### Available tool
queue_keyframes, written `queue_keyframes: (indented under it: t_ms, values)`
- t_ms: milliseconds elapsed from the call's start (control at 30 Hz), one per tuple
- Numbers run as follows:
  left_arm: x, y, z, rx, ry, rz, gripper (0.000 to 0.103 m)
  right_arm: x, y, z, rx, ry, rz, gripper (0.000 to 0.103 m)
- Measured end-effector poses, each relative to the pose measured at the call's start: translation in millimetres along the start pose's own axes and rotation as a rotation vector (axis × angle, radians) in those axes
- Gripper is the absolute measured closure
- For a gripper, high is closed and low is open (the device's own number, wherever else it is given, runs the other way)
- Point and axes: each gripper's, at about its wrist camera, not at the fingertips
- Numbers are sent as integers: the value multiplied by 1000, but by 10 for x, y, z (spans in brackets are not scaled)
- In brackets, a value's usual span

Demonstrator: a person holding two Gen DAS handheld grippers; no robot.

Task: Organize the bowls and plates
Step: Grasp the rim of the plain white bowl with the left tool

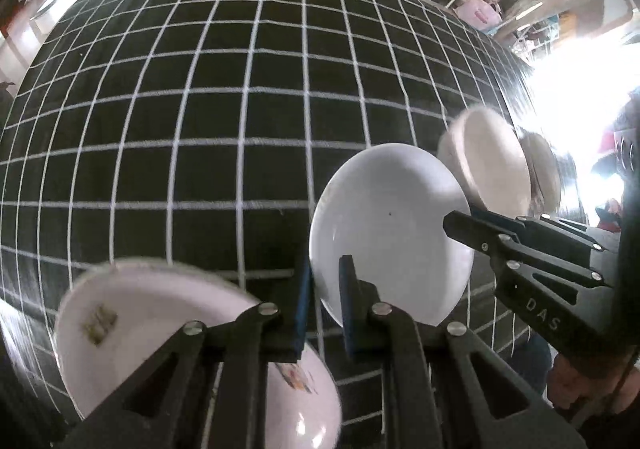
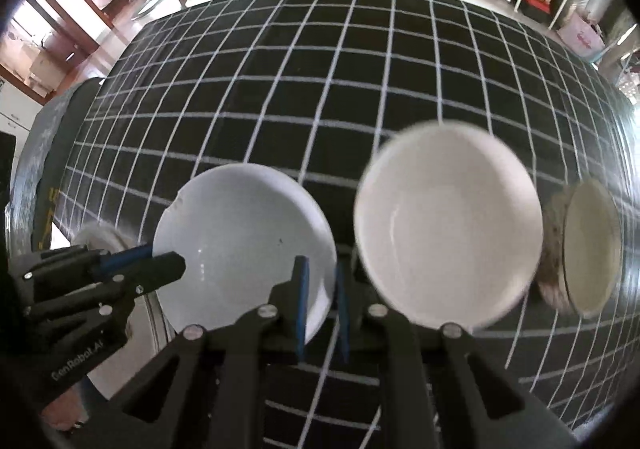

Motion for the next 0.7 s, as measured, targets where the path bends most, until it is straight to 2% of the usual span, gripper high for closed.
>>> queue_keyframes:
  t_ms: [467,700]
  values:
    - [-295,-624,-87,17,0,43,91,-318,-653,-248,13,19,43,86]
    - [-343,-877,-151,12,6,48,91,-423,-838,-313,18,34,61,86]
Point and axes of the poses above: each gripper's, at about its wrist camera, not at the fingertips, and z roughly the way its jaws point, x to its left, y to its top, and after that the axes turned 10 degrees about z, right-handed
